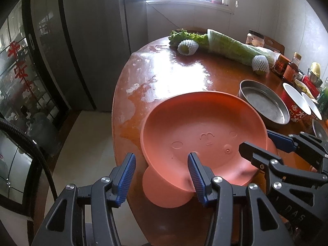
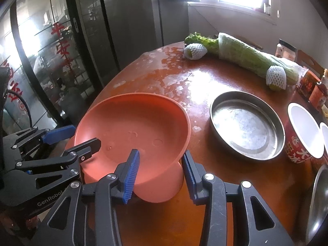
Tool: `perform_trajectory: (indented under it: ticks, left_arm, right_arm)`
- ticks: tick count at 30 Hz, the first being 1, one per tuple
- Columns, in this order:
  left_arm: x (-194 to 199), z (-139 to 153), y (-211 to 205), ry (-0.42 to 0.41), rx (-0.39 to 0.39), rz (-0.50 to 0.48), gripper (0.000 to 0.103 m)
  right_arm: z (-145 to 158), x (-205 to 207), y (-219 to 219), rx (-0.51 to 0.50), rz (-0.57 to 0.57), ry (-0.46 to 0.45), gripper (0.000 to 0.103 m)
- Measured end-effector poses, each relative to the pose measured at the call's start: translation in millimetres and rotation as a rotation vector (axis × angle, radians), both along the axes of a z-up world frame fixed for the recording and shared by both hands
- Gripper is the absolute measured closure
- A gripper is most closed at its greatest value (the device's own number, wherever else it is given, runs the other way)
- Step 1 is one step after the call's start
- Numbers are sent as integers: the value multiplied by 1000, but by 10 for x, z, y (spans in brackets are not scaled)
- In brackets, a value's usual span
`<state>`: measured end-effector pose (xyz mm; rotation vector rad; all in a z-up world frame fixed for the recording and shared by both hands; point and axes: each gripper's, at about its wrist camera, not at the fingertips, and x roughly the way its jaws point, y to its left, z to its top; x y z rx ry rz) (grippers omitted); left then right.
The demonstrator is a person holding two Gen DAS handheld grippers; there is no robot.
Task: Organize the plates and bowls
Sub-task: 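Lift the pink plate with the left tool and carry it over the yellow plate, then lower the pink plate onto the yellow plate and open the left tool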
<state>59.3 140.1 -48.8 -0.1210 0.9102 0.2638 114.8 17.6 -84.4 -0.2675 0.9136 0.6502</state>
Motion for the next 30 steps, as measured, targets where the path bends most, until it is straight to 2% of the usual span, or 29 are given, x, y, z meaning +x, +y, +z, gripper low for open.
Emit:
perform_trajectory:
  ticks: [4,7,30]
  left_arm:
    - [-1,-29,-8,7,-7,-5,50]
    - [-11,-23,-6,5,-8,-11,50]
    - [-163,325,-132,-80,5,-23,48]
  right_arm:
    - [-2,9,-4,6,0,4,59]
    - [3,12,-18,25,-1,23,52]
    - [306,-132,-268,88,-37,-26,46]
